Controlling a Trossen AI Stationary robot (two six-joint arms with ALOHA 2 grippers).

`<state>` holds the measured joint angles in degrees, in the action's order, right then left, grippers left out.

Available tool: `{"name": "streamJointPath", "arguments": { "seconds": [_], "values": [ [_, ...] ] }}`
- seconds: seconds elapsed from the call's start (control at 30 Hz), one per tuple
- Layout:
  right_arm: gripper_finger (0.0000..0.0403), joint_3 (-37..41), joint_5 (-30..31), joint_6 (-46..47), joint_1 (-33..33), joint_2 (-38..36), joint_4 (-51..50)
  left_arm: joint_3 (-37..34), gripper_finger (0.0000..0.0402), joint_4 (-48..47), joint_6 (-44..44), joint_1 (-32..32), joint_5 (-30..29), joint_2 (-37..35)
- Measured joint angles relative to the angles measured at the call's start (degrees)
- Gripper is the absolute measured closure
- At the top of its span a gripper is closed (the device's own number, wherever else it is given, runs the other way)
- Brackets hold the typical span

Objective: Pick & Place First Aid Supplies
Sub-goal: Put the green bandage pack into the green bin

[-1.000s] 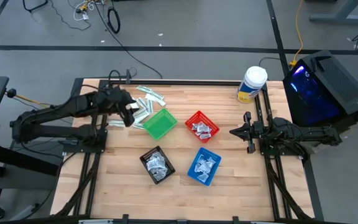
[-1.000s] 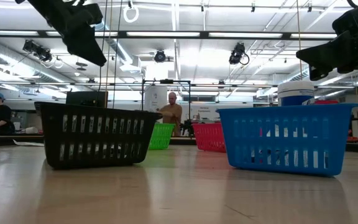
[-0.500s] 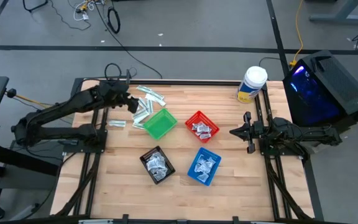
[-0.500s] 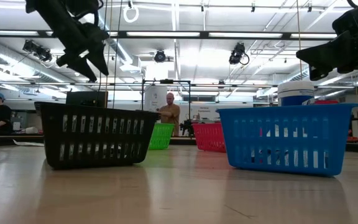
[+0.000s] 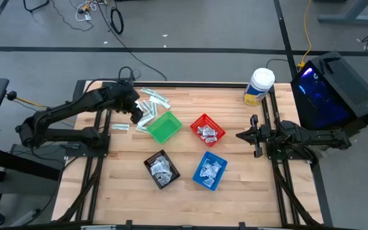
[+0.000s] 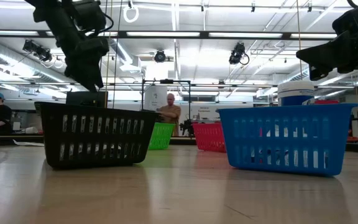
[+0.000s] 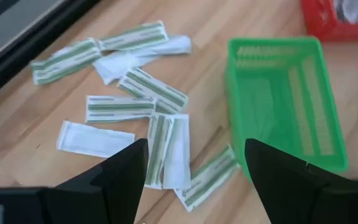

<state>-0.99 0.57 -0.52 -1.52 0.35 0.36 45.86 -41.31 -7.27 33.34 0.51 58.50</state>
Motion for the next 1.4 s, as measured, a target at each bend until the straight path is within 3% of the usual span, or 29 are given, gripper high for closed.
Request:
{"name": "streamJointPath", "arguments": {
  "seconds": [0.13,0.47,0.8,1.4],
  "values": [
    [0.039,0.0,0.0,0.0,0.0,0.0,0.0,3.0,0.0124,-2.0,4.8,-0.1,1.3,1.8],
    [0.039,0.0,0.0,0.0,0.0,0.0,0.0,9.1,0.0124,-13.4,29.8,-0.1,2.1,7.5],
    [0.039,0.0,0.0,0.0,0.0,0.0,0.0,9.1,0.0125,-18.0,42.2,-0.1,-4.4,13.6],
    [0.039,0.0,0.0,0.0,0.0,0.0,0.0,9.1,0.0125,-27.0,39.3,0.0,-5.0,24.4]
  ]
}}
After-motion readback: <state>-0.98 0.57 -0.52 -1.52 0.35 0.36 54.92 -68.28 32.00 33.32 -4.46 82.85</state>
